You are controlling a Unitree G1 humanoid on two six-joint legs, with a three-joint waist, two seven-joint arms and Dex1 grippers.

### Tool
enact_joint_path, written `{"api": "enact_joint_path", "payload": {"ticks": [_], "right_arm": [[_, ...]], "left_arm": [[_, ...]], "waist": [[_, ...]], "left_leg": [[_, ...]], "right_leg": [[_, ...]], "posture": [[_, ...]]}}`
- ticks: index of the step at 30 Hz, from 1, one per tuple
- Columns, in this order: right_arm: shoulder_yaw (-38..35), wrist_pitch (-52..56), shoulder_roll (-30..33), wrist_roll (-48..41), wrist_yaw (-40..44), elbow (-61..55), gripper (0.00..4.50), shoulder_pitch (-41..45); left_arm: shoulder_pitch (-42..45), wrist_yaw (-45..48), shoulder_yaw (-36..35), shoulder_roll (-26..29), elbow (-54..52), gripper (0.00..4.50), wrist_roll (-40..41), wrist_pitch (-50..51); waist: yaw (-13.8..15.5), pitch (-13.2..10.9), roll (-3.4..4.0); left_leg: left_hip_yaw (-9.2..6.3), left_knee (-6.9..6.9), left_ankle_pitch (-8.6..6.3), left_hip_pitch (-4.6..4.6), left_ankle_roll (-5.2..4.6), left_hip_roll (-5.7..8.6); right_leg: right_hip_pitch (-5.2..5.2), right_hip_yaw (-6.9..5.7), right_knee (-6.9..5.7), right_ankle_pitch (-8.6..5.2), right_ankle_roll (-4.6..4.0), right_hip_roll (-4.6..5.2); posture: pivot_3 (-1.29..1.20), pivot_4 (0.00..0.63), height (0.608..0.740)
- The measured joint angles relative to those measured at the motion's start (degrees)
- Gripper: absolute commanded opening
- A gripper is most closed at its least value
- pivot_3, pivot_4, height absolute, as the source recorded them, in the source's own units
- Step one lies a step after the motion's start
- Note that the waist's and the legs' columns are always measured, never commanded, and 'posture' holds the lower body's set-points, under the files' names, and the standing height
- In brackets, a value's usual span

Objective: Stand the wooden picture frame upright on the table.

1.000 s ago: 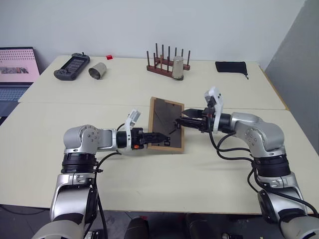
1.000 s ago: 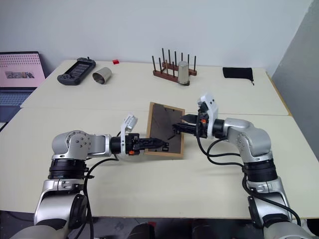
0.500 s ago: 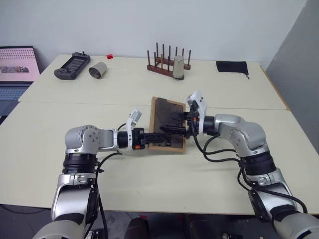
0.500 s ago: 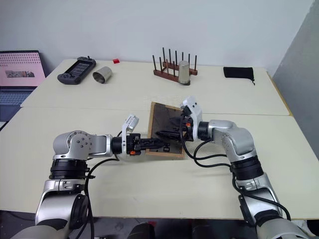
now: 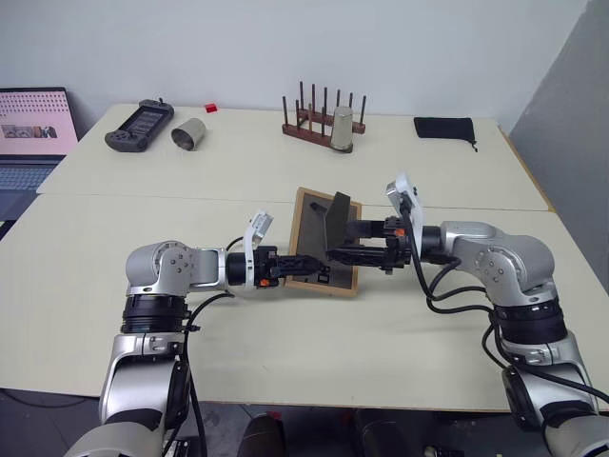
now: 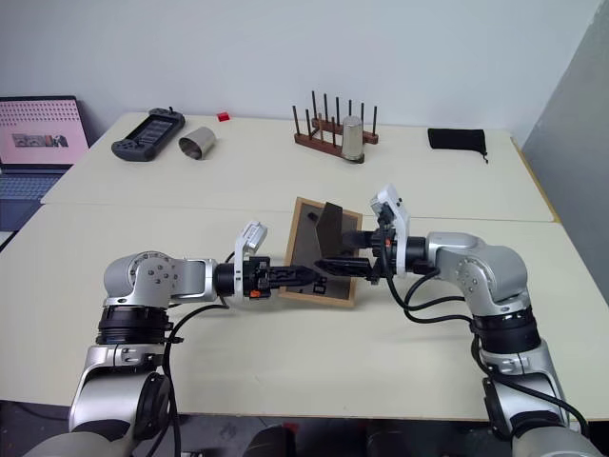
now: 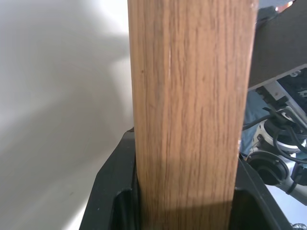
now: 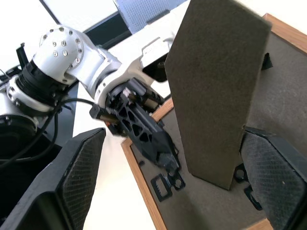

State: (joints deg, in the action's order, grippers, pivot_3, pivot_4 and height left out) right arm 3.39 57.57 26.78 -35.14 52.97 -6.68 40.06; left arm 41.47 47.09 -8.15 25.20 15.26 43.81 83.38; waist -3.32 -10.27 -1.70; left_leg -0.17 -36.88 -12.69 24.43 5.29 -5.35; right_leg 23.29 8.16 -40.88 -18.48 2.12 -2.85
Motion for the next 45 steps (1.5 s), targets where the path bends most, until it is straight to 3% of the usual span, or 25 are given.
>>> {"api": "enact_joint_path", "payload": {"ticks": [5, 8, 10, 12, 16, 19, 25, 32, 37, 42, 43, 45], "right_arm": [[-1.3, -6.7, 8.4, 3.5, 1.4, 0.1, 4.49, -5.5], [-0.9, -30.2, 14.8, 15.1, 3.1, 1.9, 4.49, -11.8], [0.4, -45.3, 15.5, 22.1, 2.4, 5.1, 4.49, -13.5], [3.3, -67.2, 14.8, 32.5, -2.7, 11.6, 4.49, -13.8], [8.2, -98.5, 13.0, 54.4, -20.1, 23.2, 4.49, -9.8], [10.1, -108.2, 10.9, 64.4, -29.8, 26.6, 4.49, -6.0], [12.9, -116.4, 6.6, 78.3, -46.3, 31.6, 4.49, 0.0], [15.1, -121.0, 6.7, 80.9, -50.8, 36.5, 3.14, 2.2], [15.8, -122.1, 7.1, 81.0, -51.2, 37.4, 1.8, 2.2], [15.9, -122.9, 7.9, 81.1, -51.6, 37.8, 1.57, 2.9], [15.9, -123.1, 8.0, 81.1, -51.6, 37.9, 1.57, 3.1], [16.0, -123.3, 8.4, 81.0, -51.6, 38.4, 1.45, 3.2]], "left_arm": [[0.3, -0.3, -2.3, 0.2, 0.3, 1.28, 1.5, 3.1], [0.4, -0.5, -4.0, 2.0, 2.0, 1.28, 8.0, 7.9], [0.4, -1.5, -3.9, 3.7, 4.0, 1.28, 12.0, 8.7], [-0.1, -3.0, -2.7, 5.7, 5.8, 1.28, 18.5, 8.8], [-1.7, -8.6, 0.0, 7.8, 7.1, 1.28, 29.4, 8.9], [-2.5, -12.4, 0.6, 8.1, 7.1, 1.28, 34.6, 8.9], [-3.7, -20.7, 1.2, 8.1, 7.0, 1.28, 43.5, 8.9], [-5.5, -27.8, 0.9, 8.0, 5.0, 1.28, 50.0, 8.5], [-6.9, -30.8, 1.1, 7.9, 3.2, 1.28, 54.0, 7.3], [-7.6, -33.1, 1.9, 7.9, 3.1, 1.28, 57.7, 5.8], [-7.6, -33.3, 2.2, 7.9, 3.1, 1.98, 58.1, 5.5], [-7.6, -33.9, 2.2, 8.0, 1.5, 2.21, 58.3, 4.1]], "waist": [[0.1, 0.0, -0.02], [0.1, 0.0, -0.04], [-0.5, 0.0, -0.04], [-1.3, 0.0, -0.04], [-1.7, 0.0, -0.04], [-1.6, 0.0, -0.04], [-1.3, 0.0, -0.04], [-1.3, 0.0, -0.04], [-1.3, 0.0, -0.04], [-1.3, 0.0, -0.04], [-1.3, 0.0, -0.04], [-1.3, 0.0, -0.04]], "left_leg": [[-0.01, -0.02, 0.0, 0.09, -0.01, 0.04], [-0.05, 0.0, -0.01, 0.1, -0.02, 0.06], [-0.04, 0.0, -0.01, 0.07, -0.02, 0.05], [-0.03, -0.02, -0.01, 0.03, -0.01, 0.05], [0.0, -0.06, 0.01, -0.07, 0.0, 0.06], [-0.01, -0.07, 0.03, -0.11, 0.03, 0.06], [-0.01, -0.1, 0.17, -0.12, 0.28, 0.07], [-0.02, -0.11, 0.18, -0.18, 0.29, 0.13], [-0.03, -0.11, 0.19, -0.24, 0.28, 0.14], [-0.03, -0.11, 0.19, -0.28, 0.28, 0.17], [-0.03, -0.11, 0.19, -0.3, 0.28, 0.17], [-0.04, -0.11, 0.19, -0.3, 0.28, 0.17]], "right_leg": [[0.02, 0.0, 0.07, 0.0, 0.01, 0.03], [0.03, -0.02, 0.11, -0.1, 0.18, 0.02], [0.03, 0.01, 0.09, -0.17, 0.3, 0.02], [0.02, 0.04, -0.01, -0.14, 0.29, 0.03], [0.02, 0.12, -0.17, 0.0, 0.1, 0.03], [-0.02, 0.12, -0.21, 0.0, 0.09, 0.03], [-0.03, 0.12, -0.22, 0.01, 0.06, 0.09], [-0.12, 0.13, -0.22, 0.01, 0.06, 0.14], [-0.15, 0.14, -0.25, 0.02, 0.06, 0.14], [-0.19, 0.16, -0.26, 0.02, 0.06, 0.14], [-0.2, 0.16, -0.26, 0.02, 0.06, 0.14], [-0.21, 0.15, -0.26, 0.02, 0.06, 0.14]], "posture": [[0.0, 0.15, 0.74], [0.0, 0.15, 0.74], [0.0, 0.15, 0.74], [0.0, 0.15, 0.74], [0.0, 0.15, 0.74], [0.0, 0.15, 0.74], [0.0, 0.15, 0.74], [0.0, 0.15, 0.74], [0.0, 0.15, 0.74], [0.0, 0.15, 0.74], [0.0, 0.15, 0.74], [0.0, 0.15, 0.74]]}}
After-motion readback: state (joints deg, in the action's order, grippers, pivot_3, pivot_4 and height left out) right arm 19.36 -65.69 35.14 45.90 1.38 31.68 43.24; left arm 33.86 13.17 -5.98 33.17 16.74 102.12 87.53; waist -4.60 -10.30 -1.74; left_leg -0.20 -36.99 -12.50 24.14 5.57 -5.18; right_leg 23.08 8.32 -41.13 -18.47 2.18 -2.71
